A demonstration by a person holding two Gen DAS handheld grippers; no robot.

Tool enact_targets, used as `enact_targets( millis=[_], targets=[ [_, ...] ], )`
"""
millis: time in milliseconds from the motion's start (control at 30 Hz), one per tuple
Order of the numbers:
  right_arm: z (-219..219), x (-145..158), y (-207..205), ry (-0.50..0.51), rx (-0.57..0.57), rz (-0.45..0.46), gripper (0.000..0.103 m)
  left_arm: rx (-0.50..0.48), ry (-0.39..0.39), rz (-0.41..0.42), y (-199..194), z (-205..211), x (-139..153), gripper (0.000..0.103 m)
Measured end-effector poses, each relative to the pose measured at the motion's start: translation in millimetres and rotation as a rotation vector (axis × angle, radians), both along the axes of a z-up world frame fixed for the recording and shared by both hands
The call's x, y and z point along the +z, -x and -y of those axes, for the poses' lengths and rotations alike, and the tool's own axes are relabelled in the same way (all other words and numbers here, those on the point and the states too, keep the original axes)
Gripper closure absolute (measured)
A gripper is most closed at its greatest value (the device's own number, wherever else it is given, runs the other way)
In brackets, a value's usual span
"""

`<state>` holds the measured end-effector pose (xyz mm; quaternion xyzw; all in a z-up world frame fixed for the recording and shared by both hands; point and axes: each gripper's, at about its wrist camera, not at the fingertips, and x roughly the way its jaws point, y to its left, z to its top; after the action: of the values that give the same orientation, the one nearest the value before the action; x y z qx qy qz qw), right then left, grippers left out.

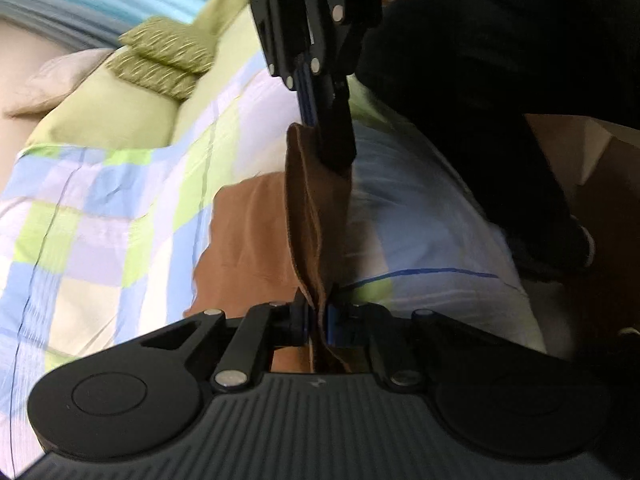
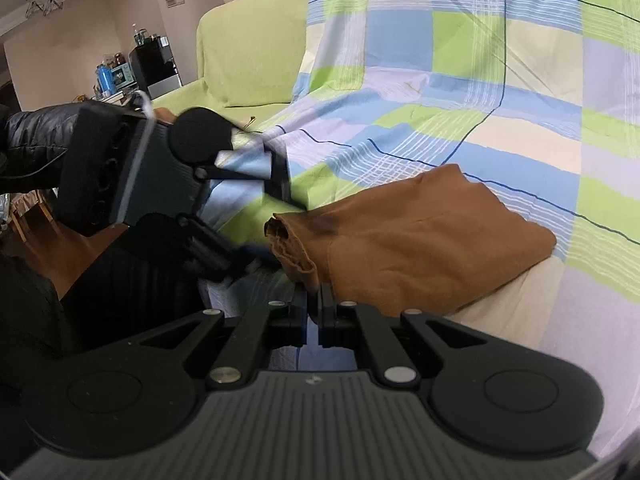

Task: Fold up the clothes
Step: 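Lower the folded edge onto the garment with both grippers, then open both grippers and release the folded brown garment on the sheet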

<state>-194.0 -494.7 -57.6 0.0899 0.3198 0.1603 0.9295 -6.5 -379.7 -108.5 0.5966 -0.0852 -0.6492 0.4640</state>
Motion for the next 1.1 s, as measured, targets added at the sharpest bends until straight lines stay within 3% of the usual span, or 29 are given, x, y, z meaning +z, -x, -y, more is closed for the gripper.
enact_targets(
  millis=[67, 167, 200, 233, 300, 367, 400, 500, 567, 600, 700, 767, 833, 867, 1033, 1100],
  targets=[
    [4, 0, 1, -0.027, 0.016, -0.004, 0.097, -0.001, -0.014, -0.008, -3, 2, 5, 0.096],
    [30, 6, 13, -0.192, -0.001, 0.074, 0.094, -0.006, -0.043, -0.023, -9, 6, 10, 0.096],
    [42, 7, 16, -0.249, -0.039, 0.108, 0.089, -0.01, -0.052, -0.027, -9, 7, 10, 0.096],
    [52, 7, 17, -0.289, -0.078, 0.135, 0.077, -0.015, -0.061, -0.027, -9, 8, 11, 0.096],
    [72, -1, 5, -0.342, -0.216, 0.188, 0.073, -0.017, -0.075, -0.033, -11, 12, 12, 0.096],
    [75, -5, -8, -0.322, -0.235, 0.187, 0.073, -0.019, -0.082, -0.036, -15, 17, 11, 0.096],
    [74, -10, -32, -0.281, -0.235, 0.165, 0.073, -0.019, -0.084, -0.034, -15, 17, 11, 0.096],
    [74, -18, -76, -0.321, -0.154, 0.097, 0.075, -0.016, -0.085, -0.04, -19, 16, 12, 0.096],
    [71, -25, -113, -0.349, -0.083, 0.003, 0.087, -0.01, -0.08, -0.045, -16, 9, 11, 0.096],
    [69, -28, -128, -0.358, -0.05, -0.027, 0.088, -0.003, -0.074, -0.06, -16, 6, 12, 0.096],
    [57, -46, -163, -0.29, -0.009, -0.153, 0.091, 0.016, -0.064, -0.087, -18, 5, 12, 0.096],
    [55, -55, -170, -0.298, 0.01, -0.17, 0.097, 0.024, -0.063, -0.095, -21, 4, 10, 0.096],
    [58, -59, -171, -0.32, 0.01, -0.162, 0.099, 0.033, -0.06, -0.114, -24, 3, 11, 0.096],
    [63, -56, -167, -0.335, -0.002, -0.144, 0.094, 0.035, -0.059, -0.121, -25, 3, 13, 0.096],
    [78, -23, -93, -0.351, -0.064, 0.017, 0.094, 0.028, -0.079, -0.143, -32, 9, 25, 0.096],
    [78, -29, -76, -0.372, -0.081, 0.011, 0.093, 0.024, -0.092, -0.155, -35, 13, 30, 0.096]
  ],
)
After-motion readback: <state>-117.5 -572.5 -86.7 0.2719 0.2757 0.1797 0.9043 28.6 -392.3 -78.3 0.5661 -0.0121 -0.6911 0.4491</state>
